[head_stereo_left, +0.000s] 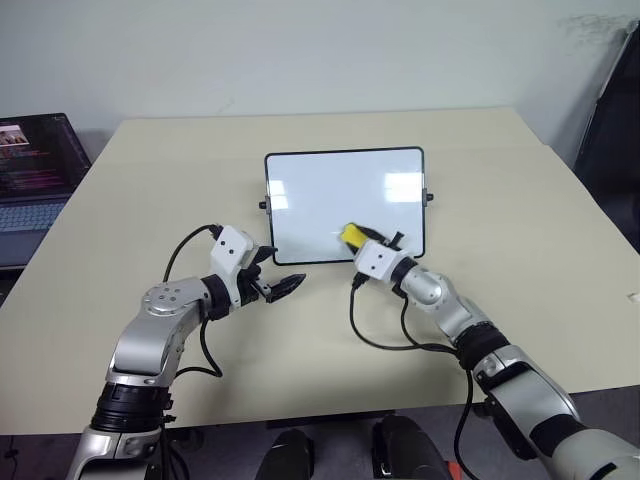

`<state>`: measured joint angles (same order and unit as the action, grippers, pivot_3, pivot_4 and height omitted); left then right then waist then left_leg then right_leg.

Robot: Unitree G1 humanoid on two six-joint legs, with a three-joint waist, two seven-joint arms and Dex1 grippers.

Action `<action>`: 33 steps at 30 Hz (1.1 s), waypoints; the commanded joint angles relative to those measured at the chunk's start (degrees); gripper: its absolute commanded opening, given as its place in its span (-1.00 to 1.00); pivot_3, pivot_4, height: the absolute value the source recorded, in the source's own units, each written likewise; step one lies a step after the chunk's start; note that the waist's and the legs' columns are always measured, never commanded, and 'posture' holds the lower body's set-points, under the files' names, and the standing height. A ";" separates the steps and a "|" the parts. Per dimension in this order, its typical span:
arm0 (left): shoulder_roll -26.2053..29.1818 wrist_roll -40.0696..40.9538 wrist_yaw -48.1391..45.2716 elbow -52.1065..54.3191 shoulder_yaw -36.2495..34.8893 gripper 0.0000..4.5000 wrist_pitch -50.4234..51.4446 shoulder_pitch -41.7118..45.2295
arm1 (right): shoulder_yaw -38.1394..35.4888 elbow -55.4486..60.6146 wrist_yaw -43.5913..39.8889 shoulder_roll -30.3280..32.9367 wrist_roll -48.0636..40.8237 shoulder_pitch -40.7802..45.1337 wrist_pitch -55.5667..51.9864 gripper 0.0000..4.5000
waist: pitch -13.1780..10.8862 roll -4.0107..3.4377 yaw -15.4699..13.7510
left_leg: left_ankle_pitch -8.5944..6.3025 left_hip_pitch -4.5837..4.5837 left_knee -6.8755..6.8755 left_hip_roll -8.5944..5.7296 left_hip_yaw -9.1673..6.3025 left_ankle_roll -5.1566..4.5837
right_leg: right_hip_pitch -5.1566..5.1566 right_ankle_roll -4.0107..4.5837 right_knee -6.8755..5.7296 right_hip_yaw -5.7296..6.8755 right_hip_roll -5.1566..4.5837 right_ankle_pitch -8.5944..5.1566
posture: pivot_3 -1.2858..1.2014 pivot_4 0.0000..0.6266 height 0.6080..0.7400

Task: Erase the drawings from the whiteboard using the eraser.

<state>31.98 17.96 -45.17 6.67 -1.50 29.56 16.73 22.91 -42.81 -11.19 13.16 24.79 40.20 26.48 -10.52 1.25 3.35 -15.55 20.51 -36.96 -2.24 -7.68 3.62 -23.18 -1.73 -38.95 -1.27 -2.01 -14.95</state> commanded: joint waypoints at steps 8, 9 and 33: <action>0.71 0.73 -1.06 1.97 -0.09 1.00 -0.62 0.12 | -3.30 5.95 -2.06 2.41 -0.68 0.15 -11.58 -0.43 | 0.00 0.00 -0.19 | 0.09 -0.01 0.00 0.01 -0.06 0.02 | 0.03 -0.01 -0.01 0.01 0.04 0.05 | 0.03 -0.52 1.00; 0.66 0.70 -1.11 1.90 -0.01 1.00 -0.69 0.11 | -3.12 6.82 -2.22 2.08 -0.64 0.56 -11.99 -0.43 | 0.00 0.00 -0.26 | 0.11 0.00 -0.01 0.01 -0.07 0.02 | 0.03 -0.03 -0.01 0.02 0.04 0.05 | 0.03 -0.52 1.00; 0.29 0.74 -0.72 1.65 0.49 1.00 -1.20 0.11 | -1.96 15.45 -5.76 3.23 2.19 -4.14 -24.72 -0.43 | 0.00 0.00 -0.84 | 0.13 0.09 0.04 0.01 -0.14 0.02 | -0.01 -0.16 0.07 0.10 0.00 -0.02 | 0.03 -0.52 1.00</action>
<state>32.16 17.97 -45.76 6.65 -0.38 29.46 16.46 22.27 -25.89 -16.25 14.61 26.60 37.52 5.42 -10.51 1.25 2.51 -15.42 20.59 -36.93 -2.22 -7.82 3.64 -23.19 -1.91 -38.87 -1.17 -2.02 -14.99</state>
